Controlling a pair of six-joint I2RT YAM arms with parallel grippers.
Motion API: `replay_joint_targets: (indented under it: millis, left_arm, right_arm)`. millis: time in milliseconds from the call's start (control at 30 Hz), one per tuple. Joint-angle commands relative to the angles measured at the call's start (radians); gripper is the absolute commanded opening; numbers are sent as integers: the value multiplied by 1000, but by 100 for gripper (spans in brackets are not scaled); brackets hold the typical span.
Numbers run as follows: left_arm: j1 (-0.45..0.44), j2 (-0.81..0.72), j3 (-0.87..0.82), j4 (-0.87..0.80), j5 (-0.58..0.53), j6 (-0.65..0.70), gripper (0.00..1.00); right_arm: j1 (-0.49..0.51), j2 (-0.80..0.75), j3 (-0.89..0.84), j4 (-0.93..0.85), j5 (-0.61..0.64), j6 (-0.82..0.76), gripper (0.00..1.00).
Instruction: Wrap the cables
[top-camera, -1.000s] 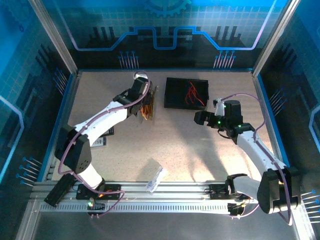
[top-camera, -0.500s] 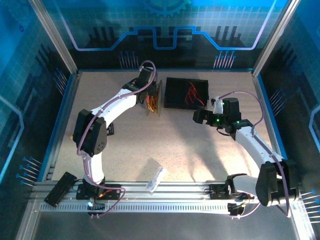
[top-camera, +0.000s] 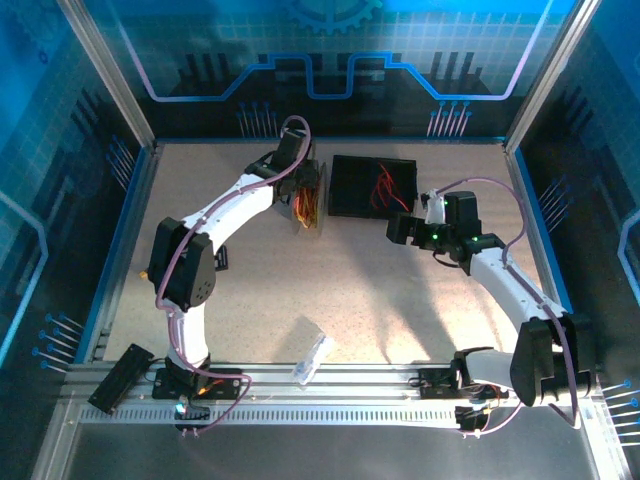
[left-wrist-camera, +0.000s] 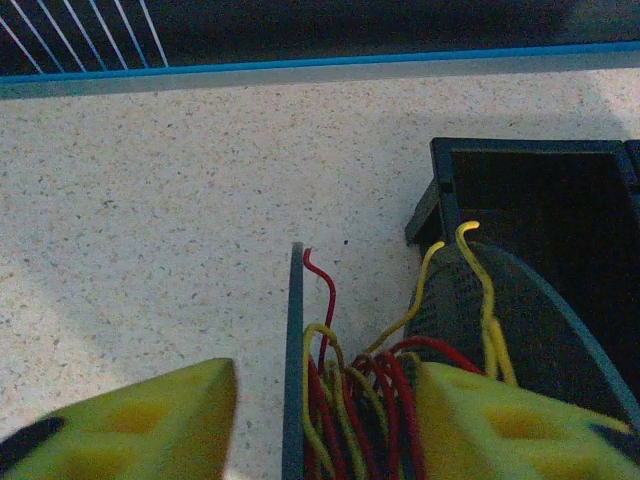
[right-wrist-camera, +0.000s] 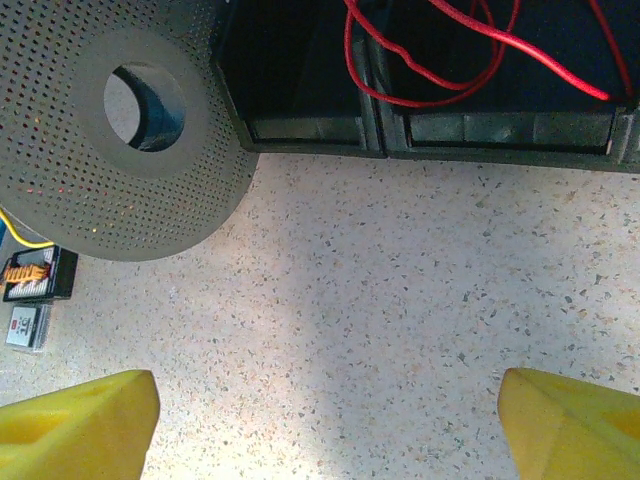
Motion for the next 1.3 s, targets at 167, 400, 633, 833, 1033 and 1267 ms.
replay_joint_targets:
  millis: [167, 400, 633, 833, 1033, 1267]
  left_arm:
    - [10, -115, 9, -39, 61, -19, 74]
    - [23, -192, -68, -32, 81, -43, 81]
    - [24, -324, -150, -22, 114, -68, 97]
    - [20, -557, -327, 13, 174, -124, 100]
    - [6, -877, -573, 25, 229, -177, 99]
    - [5, -1219, -766, -39, 326, -301, 99]
  right_arm:
    - [25, -21, 21, -27, -22, -3, 88]
    - [50, -37, 23, -44, -19, 0, 88]
    - [66, -78, 41, -87, -16, -6, 88]
    - [79, -173, 11, -95, -68, -8, 93]
    - [108, -327, -20, -183, -41, 3, 100]
    - [126, -495, -44, -280, -14, 28, 100]
